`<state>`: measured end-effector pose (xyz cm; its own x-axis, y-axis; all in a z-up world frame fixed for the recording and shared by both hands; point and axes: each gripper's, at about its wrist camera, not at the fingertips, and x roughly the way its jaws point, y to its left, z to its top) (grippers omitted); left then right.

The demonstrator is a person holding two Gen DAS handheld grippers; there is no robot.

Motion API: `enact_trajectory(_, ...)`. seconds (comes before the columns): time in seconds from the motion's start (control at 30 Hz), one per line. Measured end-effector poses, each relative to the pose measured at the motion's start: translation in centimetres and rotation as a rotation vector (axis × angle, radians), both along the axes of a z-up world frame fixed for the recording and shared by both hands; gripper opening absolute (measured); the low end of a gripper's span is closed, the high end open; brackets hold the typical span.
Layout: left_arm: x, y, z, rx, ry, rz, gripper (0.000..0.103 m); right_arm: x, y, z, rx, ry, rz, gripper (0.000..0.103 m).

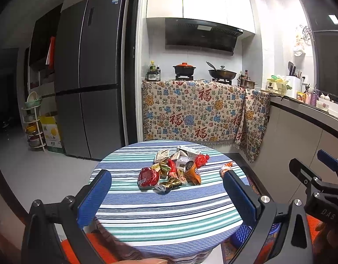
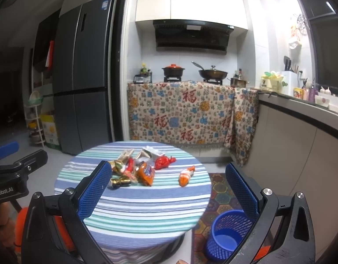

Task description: Collect trash

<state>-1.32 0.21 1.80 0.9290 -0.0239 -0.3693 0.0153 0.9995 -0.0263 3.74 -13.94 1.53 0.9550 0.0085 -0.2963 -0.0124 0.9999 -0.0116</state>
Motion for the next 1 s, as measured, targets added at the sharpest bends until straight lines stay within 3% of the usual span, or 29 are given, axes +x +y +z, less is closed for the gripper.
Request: enact_trajectory(1.0,0.29,0.16,0.08,0.0,0.004,-0.009,0.103,-0.08,-0.38,0.51,0.015,-0.006,-0.004,0.103)
